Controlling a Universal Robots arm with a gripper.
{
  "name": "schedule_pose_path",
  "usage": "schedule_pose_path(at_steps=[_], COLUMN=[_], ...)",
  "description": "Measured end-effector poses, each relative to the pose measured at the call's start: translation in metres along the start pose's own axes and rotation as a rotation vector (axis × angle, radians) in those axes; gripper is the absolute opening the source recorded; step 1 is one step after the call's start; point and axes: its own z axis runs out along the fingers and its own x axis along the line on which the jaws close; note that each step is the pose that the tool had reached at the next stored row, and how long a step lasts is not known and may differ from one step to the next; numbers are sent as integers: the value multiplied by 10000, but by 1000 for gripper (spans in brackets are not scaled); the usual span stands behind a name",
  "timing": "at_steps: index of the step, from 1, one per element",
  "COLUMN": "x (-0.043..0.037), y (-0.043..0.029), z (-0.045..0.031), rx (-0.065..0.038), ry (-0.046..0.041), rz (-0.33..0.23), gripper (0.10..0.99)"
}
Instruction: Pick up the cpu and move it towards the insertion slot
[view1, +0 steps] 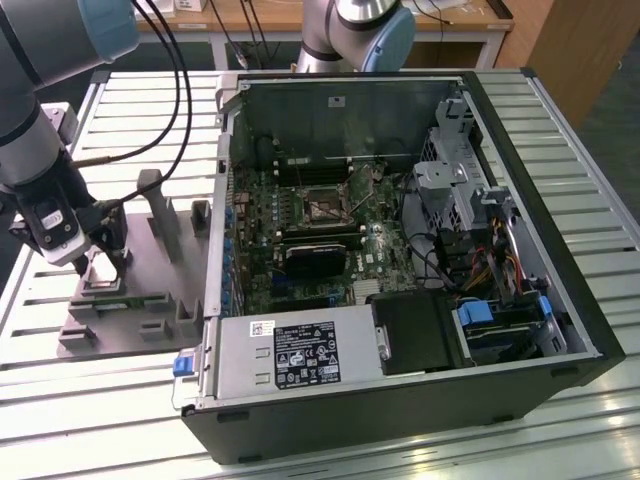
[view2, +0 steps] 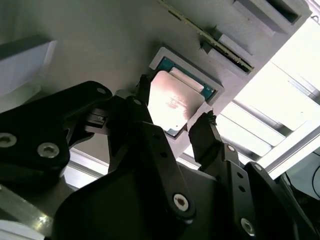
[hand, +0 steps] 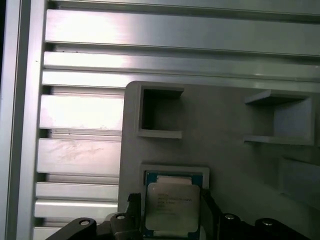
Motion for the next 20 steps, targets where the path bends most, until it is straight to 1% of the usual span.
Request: schedule_pose_path(at_steps=[5,20], x=[10,10], y=[5,5], z=[36,50], rx=[2,1], ry=[-5,-6], rz=[0,0], gripper=[588,588])
